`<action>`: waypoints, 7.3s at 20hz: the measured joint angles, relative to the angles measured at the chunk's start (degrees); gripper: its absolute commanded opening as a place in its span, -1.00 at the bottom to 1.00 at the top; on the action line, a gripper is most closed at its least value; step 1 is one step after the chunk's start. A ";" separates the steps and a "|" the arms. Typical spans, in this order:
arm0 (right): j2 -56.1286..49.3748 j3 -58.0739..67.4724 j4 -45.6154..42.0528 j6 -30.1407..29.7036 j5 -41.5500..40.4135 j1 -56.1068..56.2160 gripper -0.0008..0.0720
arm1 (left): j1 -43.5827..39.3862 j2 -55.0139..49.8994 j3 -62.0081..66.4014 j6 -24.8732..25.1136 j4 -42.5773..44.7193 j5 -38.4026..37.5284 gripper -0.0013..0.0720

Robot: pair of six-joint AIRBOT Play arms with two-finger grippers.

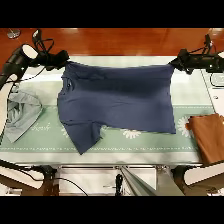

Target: Fold the shirts.

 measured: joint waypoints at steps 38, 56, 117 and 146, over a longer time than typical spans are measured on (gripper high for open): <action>34.27 -46.73 -15.45 -6.12 13.53 -13.64 0.73 | 17.64 35.41 -48.72 6.71 -1.29 -25.73 0.95; 40.44 -53.51 -9.64 -8.28 17.66 -21.20 0.73 | 4.83 34.23 -63.49 19.71 -21.49 -11.43 -0.89; 2.99 -15.34 7.17 -6.29 6.86 -10.99 0.74 | 11.93 -9.27 9.97 9.20 -13.64 -30.95 0.95; 36.70 -25.94 -17.40 -1.84 17.44 -1.86 -0.92 | -14.80 17.53 -14.23 14.23 -5.75 -14.01 -0.90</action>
